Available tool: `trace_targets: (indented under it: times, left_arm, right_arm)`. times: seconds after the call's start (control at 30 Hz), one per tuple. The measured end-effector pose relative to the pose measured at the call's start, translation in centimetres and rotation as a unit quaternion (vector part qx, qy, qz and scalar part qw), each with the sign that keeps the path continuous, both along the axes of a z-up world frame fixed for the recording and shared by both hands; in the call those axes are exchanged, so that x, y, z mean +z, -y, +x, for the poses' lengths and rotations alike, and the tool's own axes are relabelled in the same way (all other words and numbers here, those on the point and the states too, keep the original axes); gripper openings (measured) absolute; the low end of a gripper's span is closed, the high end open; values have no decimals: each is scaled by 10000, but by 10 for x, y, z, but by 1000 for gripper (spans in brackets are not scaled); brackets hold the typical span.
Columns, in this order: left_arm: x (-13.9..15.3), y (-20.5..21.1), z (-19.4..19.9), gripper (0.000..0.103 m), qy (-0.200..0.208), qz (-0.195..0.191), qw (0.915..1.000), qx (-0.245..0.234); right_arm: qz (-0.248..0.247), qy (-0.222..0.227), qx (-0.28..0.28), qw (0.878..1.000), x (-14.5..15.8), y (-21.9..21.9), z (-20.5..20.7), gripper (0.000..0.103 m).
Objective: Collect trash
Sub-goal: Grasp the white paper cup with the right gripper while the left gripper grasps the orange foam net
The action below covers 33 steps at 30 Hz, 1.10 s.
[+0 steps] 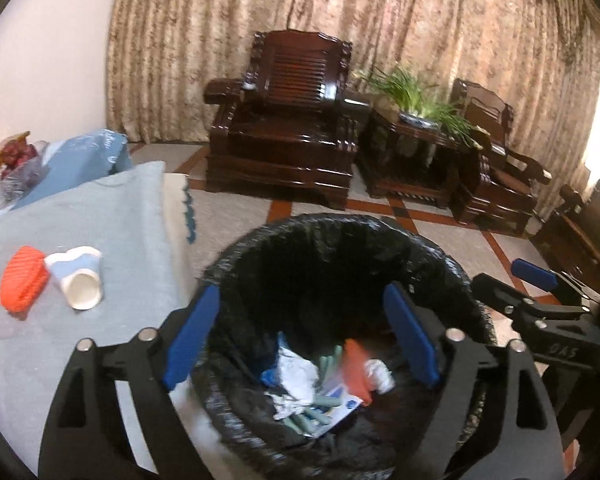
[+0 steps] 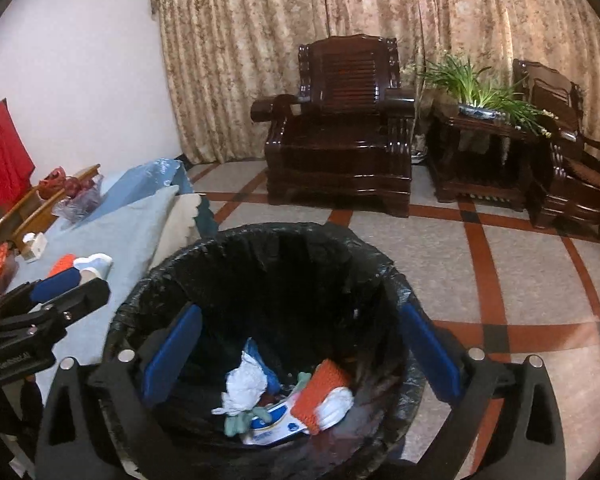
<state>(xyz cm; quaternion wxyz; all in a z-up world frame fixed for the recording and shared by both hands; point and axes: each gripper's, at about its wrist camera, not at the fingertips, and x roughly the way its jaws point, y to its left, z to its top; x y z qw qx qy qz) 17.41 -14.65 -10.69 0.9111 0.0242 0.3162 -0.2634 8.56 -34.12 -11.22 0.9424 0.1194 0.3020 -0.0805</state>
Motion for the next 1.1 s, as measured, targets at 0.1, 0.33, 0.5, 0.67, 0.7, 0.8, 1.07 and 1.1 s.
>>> trace_targets:
  times: [0.1,0.33,0.5,0.67,0.7,0.8,1.07,1.1]
  left_arm:
    - [6,-18,-3,86,69,-19,9998,181]
    - [22,-64,-6,88,232,-16,9976,656]
    - [31,-104,-8,88,349,0,9939,1049]
    - [38,-144,-4,88,451,36,9882,1464]
    - [39,-151,-3,88,462,42,9873,1522]
    - [41,-176,1,88,492,69,9832,1755]
    - [39,-229,18,88,493,148,9730,2248]
    - [37,-235,22,88,469,159,9721,2294]
  right_arm:
    - [-22,8,44,10000,3,-6,1,97]
    - [-77,115,330,9994,15,-35,10,97]
    - [-76,226,637,9977,24,-65,25,97]
    - [-96,322,971,9947,31,-97,45,97]
    - [-107,345,1035,9940,33,-104,49,97]
    - [-124,387,1220,9917,35,-125,63,97]
    - [-119,426,1658,9852,36,-178,103,97]
    - [-118,421,1700,9845,35,-185,108,97]
